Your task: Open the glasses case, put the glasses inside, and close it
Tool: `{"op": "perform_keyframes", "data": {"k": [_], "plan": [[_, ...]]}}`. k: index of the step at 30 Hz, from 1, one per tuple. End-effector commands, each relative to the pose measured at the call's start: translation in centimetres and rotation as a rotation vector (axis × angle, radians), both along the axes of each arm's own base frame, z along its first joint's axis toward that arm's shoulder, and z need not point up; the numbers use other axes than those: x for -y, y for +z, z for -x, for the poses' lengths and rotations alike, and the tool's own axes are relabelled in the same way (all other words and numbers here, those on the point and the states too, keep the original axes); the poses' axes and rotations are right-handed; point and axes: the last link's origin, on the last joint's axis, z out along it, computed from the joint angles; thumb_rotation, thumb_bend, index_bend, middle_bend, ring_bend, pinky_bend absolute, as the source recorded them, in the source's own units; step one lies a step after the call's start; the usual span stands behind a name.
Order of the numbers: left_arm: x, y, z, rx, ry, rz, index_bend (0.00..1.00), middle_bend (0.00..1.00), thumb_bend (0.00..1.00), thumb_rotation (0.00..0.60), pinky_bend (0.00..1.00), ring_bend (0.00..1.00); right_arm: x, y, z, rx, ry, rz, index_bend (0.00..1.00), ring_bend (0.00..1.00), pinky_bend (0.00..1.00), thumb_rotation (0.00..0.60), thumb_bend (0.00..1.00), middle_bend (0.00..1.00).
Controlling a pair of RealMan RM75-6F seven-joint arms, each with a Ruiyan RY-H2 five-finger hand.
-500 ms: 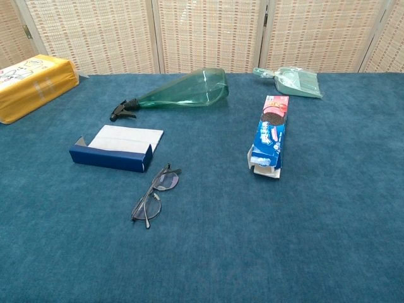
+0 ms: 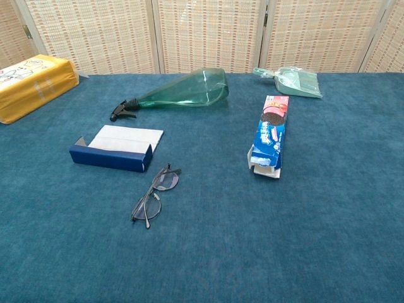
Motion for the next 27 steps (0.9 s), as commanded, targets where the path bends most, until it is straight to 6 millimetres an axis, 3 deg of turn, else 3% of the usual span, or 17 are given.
{"op": "perform_keyframes", "data": {"k": [1,6,8,13,16,21,27], "plan": [[-0.5,-0.1,-0.3,-0.004,-0.024,0.014,0.22,0.3,0.3,0.6,0.36,0.26,0.0,0.1,0.0,-0.002,0.001,0.002,0.25,0.28,0.24,0.6,0.27,0.4],[-2.2,-0.5,-1.5,-0.022,-0.103,0.057,0.22,0.3,0.3,0.6,0.36,0.27,0.1,0.2,-0.2,-0.007,0.008,0.009,0.25,0.28,0.24,0.6,0.27,0.4],[-3.2,-0.7,-2.3,-0.038,-0.151,0.081,0.22,0.33,0.3,0.6,0.4,0.31,0.1,0.3,-0.3,-0.011,0.013,0.01,0.25,0.28,0.24,0.6,0.27,0.4],[-5.7,-2.1,-4.9,-0.048,-0.267,0.178,0.23,0.54,0.3,0.6,0.69,0.51,0.2,0.3,-0.5,-0.017,0.016,0.013,0.25,0.29,0.24,0.6,0.27,0.4],[-7.3,-3.4,-6.4,-0.057,-0.316,0.258,0.24,0.77,0.3,0.6,0.87,0.7,0.2,0.3,-0.6,-0.021,0.016,0.013,0.25,0.29,0.24,0.6,0.28,0.4],[-9.7,-5.6,-8.5,-0.076,-0.367,0.364,0.25,0.93,0.32,0.6,0.98,0.89,0.0,0.3,-0.5,-0.022,0.007,0.016,0.25,0.29,0.24,0.6,0.28,0.4],[-11.6,-8.2,-10.3,-0.08,-0.375,0.467,0.24,0.97,0.42,0.6,1.0,0.95,-0.1,0.2,-0.2,-0.02,-0.004,0.013,0.25,0.29,0.24,0.6,0.28,0.4]]}}
